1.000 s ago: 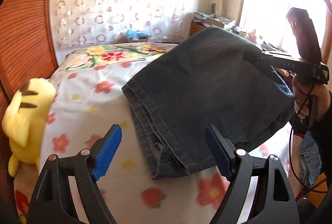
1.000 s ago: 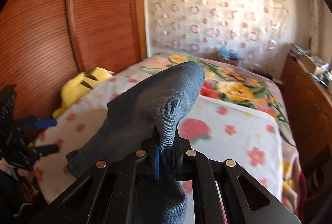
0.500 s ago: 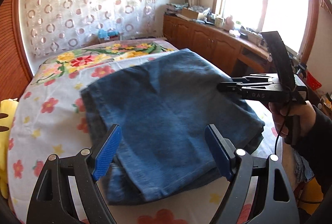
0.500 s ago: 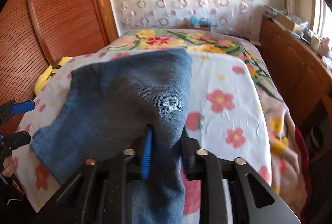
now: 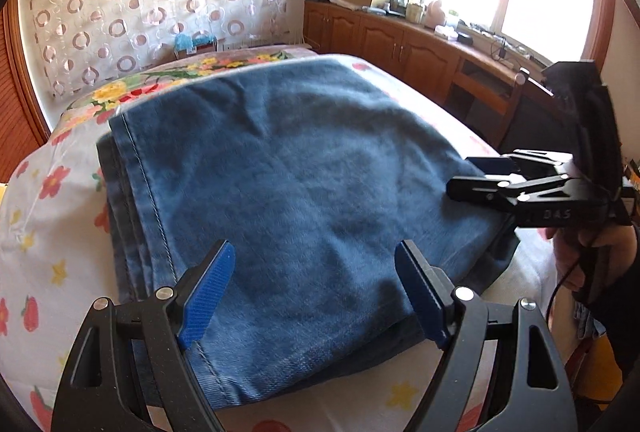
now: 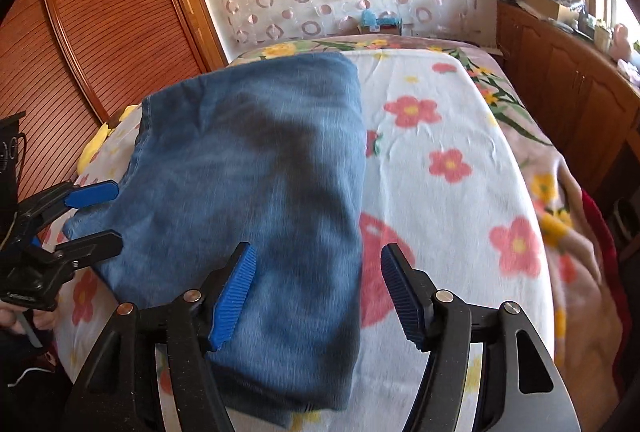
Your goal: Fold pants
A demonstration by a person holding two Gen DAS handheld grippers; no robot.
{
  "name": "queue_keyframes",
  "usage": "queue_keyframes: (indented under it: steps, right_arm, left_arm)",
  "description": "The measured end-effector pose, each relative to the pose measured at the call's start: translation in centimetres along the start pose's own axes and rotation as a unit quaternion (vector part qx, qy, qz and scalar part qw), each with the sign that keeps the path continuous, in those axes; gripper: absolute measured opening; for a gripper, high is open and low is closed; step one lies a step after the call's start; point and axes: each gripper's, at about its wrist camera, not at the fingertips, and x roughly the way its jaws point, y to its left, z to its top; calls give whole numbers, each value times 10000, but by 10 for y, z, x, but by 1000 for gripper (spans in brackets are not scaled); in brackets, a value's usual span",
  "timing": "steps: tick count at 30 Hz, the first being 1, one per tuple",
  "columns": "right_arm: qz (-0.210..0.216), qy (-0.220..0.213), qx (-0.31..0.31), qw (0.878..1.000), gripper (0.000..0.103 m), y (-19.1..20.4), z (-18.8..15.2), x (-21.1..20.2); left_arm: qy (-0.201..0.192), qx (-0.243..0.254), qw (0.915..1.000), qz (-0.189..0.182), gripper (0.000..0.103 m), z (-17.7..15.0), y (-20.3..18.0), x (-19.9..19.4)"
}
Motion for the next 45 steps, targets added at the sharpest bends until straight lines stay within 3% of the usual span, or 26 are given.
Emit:
queue_keyframes:
  steps: [26, 30, 35, 37, 41, 45]
  right_arm:
    - [-63, -254, 50, 9996, 67, 2, -22, -1]
    - [-39, -250, 38, 9997, 60, 3, -23, -1]
    - [53, -137, -31, 9999, 32, 7, -22, 0]
    - [162, -165, 13, 9997, 16, 7, -20, -4]
    - [300, -466, -60, 9984, 9, 14, -10, -22]
    - [429, -798, -371, 9952, 8, 34, 3, -44]
  left_arm:
    - [-138, 126, 9997, 182, 83, -19, 4, 3]
    - [-154, 132, 9996, 188, 83, -20, 3, 3]
    - [-156, 155, 9995, 235, 83, -20, 3, 3]
    - [-146, 150, 9995, 233, 83, -19, 3, 2]
    - [-84, 24, 9998, 196, 83, -17, 8, -12]
    - [-322, -63, 9992, 247, 83, -12, 17, -40]
